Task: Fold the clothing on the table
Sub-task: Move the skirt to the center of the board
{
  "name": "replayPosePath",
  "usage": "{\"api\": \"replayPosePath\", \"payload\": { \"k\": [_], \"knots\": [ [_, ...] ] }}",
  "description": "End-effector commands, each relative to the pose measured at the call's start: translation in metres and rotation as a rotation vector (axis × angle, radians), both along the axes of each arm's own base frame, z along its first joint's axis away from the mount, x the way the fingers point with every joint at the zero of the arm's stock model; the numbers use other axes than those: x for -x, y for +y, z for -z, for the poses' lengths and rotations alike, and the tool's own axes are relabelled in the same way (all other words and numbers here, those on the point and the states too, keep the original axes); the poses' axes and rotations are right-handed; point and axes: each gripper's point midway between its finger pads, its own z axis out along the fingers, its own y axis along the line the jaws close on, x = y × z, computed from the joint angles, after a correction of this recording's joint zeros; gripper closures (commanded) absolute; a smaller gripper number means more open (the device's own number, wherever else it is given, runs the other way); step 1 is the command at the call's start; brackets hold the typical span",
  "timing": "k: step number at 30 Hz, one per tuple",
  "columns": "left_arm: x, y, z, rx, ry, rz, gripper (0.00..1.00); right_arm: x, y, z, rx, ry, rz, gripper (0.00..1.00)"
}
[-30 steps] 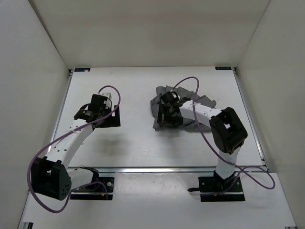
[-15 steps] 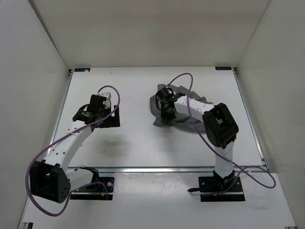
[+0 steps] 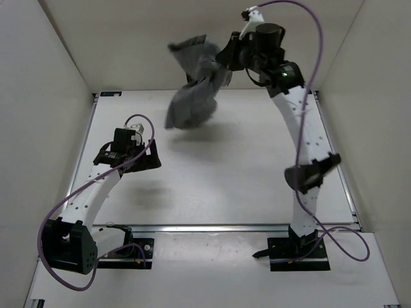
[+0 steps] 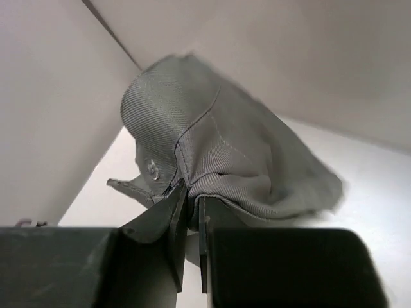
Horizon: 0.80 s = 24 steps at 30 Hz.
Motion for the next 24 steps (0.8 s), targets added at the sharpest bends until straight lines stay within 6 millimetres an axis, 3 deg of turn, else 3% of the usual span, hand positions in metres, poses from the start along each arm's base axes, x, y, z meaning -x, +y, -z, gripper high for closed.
{"api": "replayPosePath", "payload": {
  "k": [1,2,3,4,5,6,7,8,9,10,11,12,14,16,17,18,20,22,24],
  "knots": [
    [-0.018,-0.005,-0.026,0.067,-0.091,-0.010,0.02,0.080,-0.028,-0.098,0.019,-0.269,-0.046,1.00],
    [-0.021,-0.003,-0.029,0.072,-0.099,-0.023,0.01,0.094,-0.031,-0.080,0.036,-0.257,-0.045,1.00],
    [-0.025,-0.005,-0.036,0.078,-0.115,-0.016,0.01,0.086,-0.033,-0.022,0.066,-0.163,-0.029,1.00],
    [-0.026,-0.006,-0.041,0.088,-0.122,-0.009,0.01,0.097,-0.055,0.012,0.053,-0.095,0.004,1.00],
    [-0.025,-0.006,-0.044,0.086,-0.123,-0.012,0.01,0.116,-0.069,0.012,0.002,-0.071,0.004,1.00],
    [-0.027,-0.009,-0.052,0.093,-0.144,0.001,0.01,0.124,-0.089,0.058,0.017,0.017,0.035,1.00],
    [-0.026,-0.011,-0.056,0.099,-0.153,0.008,0.01,0.132,-0.103,0.117,0.049,0.143,0.056,0.99],
    [-0.023,-0.013,-0.056,0.113,-0.151,0.013,0.01,0.151,-0.115,0.163,0.089,0.226,0.071,1.00],
    [-0.020,-0.017,-0.061,0.128,-0.166,0.029,0.01,0.168,-0.121,0.178,0.099,0.265,0.074,1.00],
    [-0.018,-0.020,-0.061,0.147,-0.176,0.036,0.02,0.191,-0.131,0.223,0.125,0.376,0.077,1.00],
    [-0.012,-0.024,-0.053,0.164,-0.154,0.049,0.01,0.216,-0.139,0.268,0.136,0.490,0.070,0.89],
    [-0.009,-0.028,-0.053,0.191,-0.155,0.063,0.01,0.231,-0.141,0.280,0.121,0.527,0.063,0.80],
    [0.005,-0.036,-0.033,0.218,-0.106,0.104,0.01,0.277,-0.151,0.332,0.123,0.678,0.079,0.58],
    [0.013,-0.046,-0.030,0.251,-0.102,0.146,0.01,0.295,-0.158,0.331,0.088,0.655,0.131,0.31],
    [0.016,-0.051,-0.025,0.253,-0.088,0.166,0.01,0.298,-0.168,0.335,0.077,0.662,0.186,0.12],
    [0.020,-0.055,-0.024,0.267,-0.081,0.178,0.01,0.292,-0.175,0.317,0.031,0.587,0.231,0.02],
    [0.019,-0.068,-0.030,0.306,-0.103,0.221,0.02,0.291,-0.193,0.296,-0.025,0.509,0.300,0.01],
    [0.018,-0.086,-0.040,0.368,-0.120,0.250,0.01,0.287,-0.210,0.290,-0.061,0.499,0.352,0.01],
    [0.010,-0.111,-0.063,0.405,-0.178,0.315,0.01,0.278,-0.224,0.277,-0.126,0.492,0.380,0.01]
  ]
}}
